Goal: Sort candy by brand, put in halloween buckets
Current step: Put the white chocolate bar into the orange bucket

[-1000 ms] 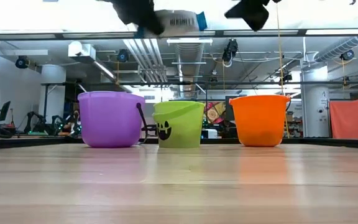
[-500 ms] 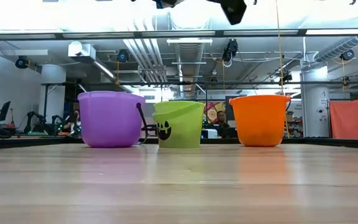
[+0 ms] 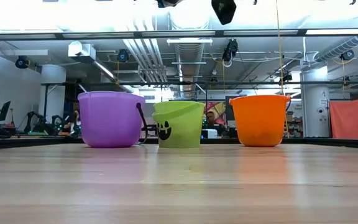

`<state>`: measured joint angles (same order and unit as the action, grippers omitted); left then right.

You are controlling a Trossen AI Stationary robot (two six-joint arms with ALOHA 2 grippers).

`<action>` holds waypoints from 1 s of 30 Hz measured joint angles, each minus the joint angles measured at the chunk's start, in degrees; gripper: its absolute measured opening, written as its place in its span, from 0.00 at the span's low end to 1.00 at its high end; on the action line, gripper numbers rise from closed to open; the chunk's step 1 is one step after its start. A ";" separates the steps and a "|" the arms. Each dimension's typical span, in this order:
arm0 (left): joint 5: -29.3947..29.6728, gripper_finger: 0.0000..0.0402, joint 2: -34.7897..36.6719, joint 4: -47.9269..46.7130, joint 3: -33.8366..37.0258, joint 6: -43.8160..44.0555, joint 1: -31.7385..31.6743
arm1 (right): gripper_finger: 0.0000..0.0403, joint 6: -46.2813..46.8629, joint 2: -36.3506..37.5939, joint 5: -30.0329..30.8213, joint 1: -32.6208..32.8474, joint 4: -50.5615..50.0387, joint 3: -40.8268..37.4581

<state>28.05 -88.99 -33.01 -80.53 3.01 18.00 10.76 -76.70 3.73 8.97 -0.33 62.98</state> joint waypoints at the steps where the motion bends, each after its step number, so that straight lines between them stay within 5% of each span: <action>1: 0.00 0.06 0.00 -0.04 0.00 0.01 0.00 | 0.08 0.16 0.04 0.15 -0.11 0.04 0.00; 11: 0.07 0.26 0.25 -3.84 0.00 1.99 -0.28 | 0.07 1.44 -0.03 2.05 -2.69 -9.53 4.16; 17: 0.14 0.35 1.84 -8.68 0.02 6.07 -0.57 | 0.07 6.66 -0.69 18.32 -12.88 -47.00 14.18; 20: 1.29 0.35 1.81 -11.36 0.06 7.72 -0.66 | 0.07 10.05 -1.67 21.18 -22.16 -60.37 17.40; 25: 1.49 0.36 1.31 -13.20 0.09 8.22 -0.74 | 0.11 11.49 -2.05 14.62 -37.16 -60.63 16.66; 30: 1.66 0.35 1.27 -13.19 0.09 6.67 -0.76 | 0.29 11.18 -2.87 2.80 -45.26 -60.27 16.04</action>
<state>29.71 -87.72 -46.20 -80.44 9.67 17.24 21.94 -79.57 6.53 -36.29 -60.60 79.02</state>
